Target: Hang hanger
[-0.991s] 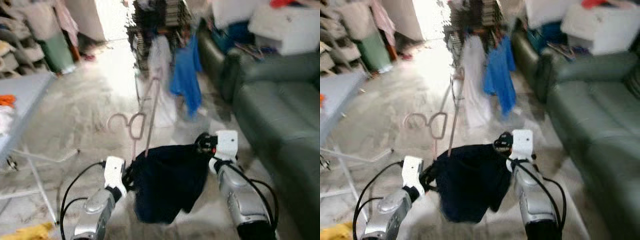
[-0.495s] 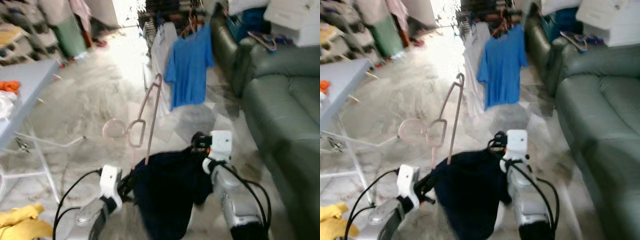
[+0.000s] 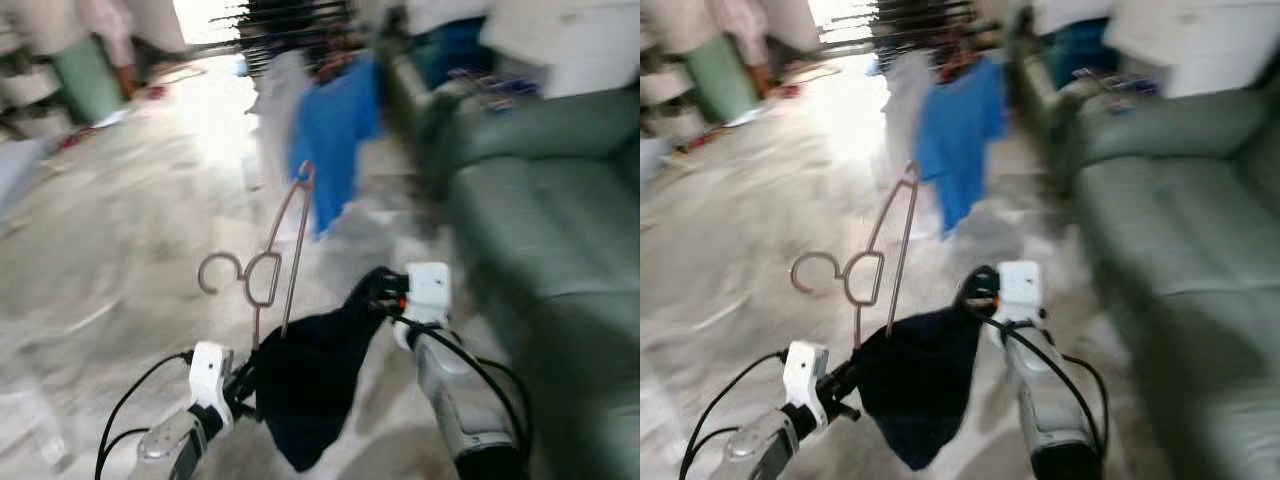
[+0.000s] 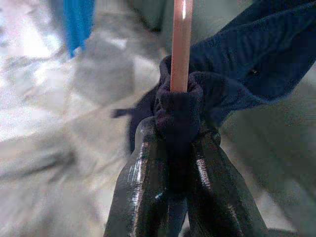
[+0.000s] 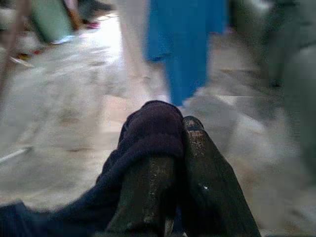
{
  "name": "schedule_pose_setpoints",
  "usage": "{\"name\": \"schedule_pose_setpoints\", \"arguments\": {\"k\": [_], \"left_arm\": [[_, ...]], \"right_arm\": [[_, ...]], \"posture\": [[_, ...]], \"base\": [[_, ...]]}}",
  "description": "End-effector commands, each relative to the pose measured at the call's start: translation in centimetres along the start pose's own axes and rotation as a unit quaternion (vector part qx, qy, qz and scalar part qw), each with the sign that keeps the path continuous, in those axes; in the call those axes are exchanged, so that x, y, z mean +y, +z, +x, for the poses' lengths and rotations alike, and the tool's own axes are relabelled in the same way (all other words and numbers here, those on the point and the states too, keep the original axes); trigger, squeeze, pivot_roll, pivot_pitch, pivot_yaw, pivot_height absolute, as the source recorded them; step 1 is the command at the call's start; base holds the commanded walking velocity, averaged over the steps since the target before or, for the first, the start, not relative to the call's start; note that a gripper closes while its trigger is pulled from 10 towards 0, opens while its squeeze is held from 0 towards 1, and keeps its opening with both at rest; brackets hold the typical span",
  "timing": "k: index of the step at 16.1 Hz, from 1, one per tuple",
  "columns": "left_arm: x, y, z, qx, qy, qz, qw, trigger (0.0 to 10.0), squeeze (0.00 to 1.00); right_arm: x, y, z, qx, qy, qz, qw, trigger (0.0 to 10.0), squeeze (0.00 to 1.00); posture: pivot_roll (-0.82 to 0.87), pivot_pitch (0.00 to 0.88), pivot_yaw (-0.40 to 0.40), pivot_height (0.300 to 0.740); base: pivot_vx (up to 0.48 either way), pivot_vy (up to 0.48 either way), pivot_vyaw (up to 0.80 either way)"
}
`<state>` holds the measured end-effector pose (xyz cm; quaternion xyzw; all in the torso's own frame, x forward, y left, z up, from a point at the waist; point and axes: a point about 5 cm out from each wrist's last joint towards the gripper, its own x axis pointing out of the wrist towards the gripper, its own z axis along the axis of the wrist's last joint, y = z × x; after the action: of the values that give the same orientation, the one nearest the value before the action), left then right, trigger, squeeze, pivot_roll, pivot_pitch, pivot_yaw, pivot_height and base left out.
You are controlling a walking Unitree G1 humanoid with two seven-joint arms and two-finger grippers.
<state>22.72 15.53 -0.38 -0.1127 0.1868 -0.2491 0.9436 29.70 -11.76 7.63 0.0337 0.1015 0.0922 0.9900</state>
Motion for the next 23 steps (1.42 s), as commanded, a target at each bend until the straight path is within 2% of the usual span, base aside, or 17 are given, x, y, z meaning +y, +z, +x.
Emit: {"name": "schedule_pose_setpoints", "arguments": {"k": [1,4,6,9,12,14,18,23], "left_arm": [[0.5,-1.6,-0.7,0.017,0.015,-0.019,1.0,10.0,0.0],[1.4,-3.5,-0.9,0.049,0.045,-0.025,0.998,10.0,0.0],[2.6,-5.2,-1.5,0.098,0.119,-0.027,0.988,10.0,0.0],[3.3,-4.3,-1.1,0.089,0.128,-0.029,0.987,10.0,0.0],[3.9,-0.9,0.9,0.036,0.116,-0.012,0.993,10.0,0.0],[3.6,0.8,2.1,0.006,0.113,-0.006,0.994,10.0,0.0],[2.2,2.3,3.3,-0.02,0.08,0.011,0.997,10.0,0.0],[1.5,3.7,3.3,-0.04,0.068,0.027,0.996,10.0,0.0]], "right_arm": [[0.4,0.5,0.1,-0.011,0.013,0.0,1.0,10.0,0.0],[0.3,0.2,-0.3,-0.012,0.018,-0.003,1.0,10.0,0.0],[-0.4,-0.3,-0.9,-0.006,0.005,-0.001,1.0,10.0,0.0],[-0.8,-0.5,-1.3,-0.006,-0.004,-0.001,1.0,10.0,0.0],[-0.8,-0.3,-1.1,-0.011,-0.003,-0.003,1.0,10.0,0.0],[-0.7,0.0,-1.0,-0.02,0.005,-0.007,1.0,10.0,0.0],[-0.6,0.3,-0.8,-0.028,0.0,0.0,1.0,10.0,0.0],[-0.5,0.2,-0.9,-0.032,0.0,0.004,0.999,10.0,0.0]], "posture": [[-0.11,0.0,0.061,0.74],[-0.12,0.0,0.066,0.74],[-0.14,0.0,0.08,0.74],[-0.18,0.0,0.096,0.74],[-0.18,0.0,0.099,0.74],[-0.18,0.0,0.101,0.74],[-0.19,0.0,0.116,0.74],[-0.19,0.0,0.119,0.74]], "base": [[0.244,0.0,0.0],[0.082,0.0,0.0],[0.0,0.0,0.0],[0.0,0.0,0.0],[0.0,0.09,0.0],[0.0,0.349,0.27],[0.0,0.48,0.4],[0.0,0.469,0.0]]}}
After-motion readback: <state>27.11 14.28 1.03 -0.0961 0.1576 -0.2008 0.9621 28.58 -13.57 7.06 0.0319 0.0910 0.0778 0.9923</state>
